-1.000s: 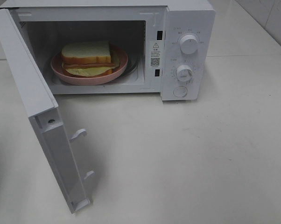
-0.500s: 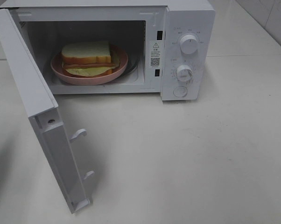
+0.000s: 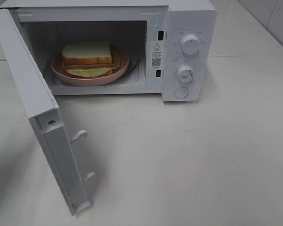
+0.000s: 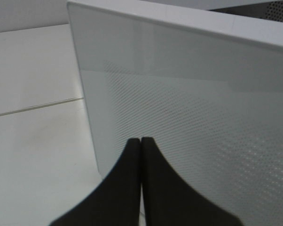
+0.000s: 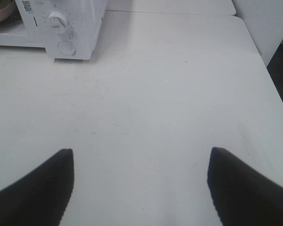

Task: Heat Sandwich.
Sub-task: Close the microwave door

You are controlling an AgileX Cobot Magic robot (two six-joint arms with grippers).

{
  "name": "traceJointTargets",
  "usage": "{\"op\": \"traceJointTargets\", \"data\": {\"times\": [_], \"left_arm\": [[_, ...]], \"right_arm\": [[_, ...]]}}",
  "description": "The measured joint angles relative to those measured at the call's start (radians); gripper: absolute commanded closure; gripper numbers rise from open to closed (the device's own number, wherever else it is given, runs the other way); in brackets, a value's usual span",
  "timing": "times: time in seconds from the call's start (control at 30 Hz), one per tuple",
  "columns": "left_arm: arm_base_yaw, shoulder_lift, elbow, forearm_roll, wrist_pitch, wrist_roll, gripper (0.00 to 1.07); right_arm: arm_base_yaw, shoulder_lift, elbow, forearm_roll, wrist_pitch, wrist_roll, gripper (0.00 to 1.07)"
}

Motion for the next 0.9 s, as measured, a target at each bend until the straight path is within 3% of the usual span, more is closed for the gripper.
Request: {"op": "traceJointTargets", "data": {"times": [0.5,0.63,0.73,0.8,0.9], "left_arm": [[-0.214,0.122,-0.07,-0.043,-0.038,0.069,1.07],[-0.276,0.143,-0.092,-0.109,-0.052,0.091,1.07],[-0.346,0.166,-0.116,-0.226,-0.053,0.145,1.07],[-0.366,0.172,-0.123,-0.251,-0.053,0.159,1.07],[-0.447,0.201,-0.163,-0.383,-0.051,0.226,1.07]], "right_arm": [[0.0,0.0,0.0,0.0,0.0,0.0,0.32],[0.0,0.0,0.0,0.0,0.0,0.0,0.32],[0.0,0.0,0.0,0.0,0.0,0.0,0.32],[0.0,0.0,0.0,0.0,0.0,0.0,0.32],[0.0,0.0,0.0,0.0,0.0,0.0,0.32]]}}
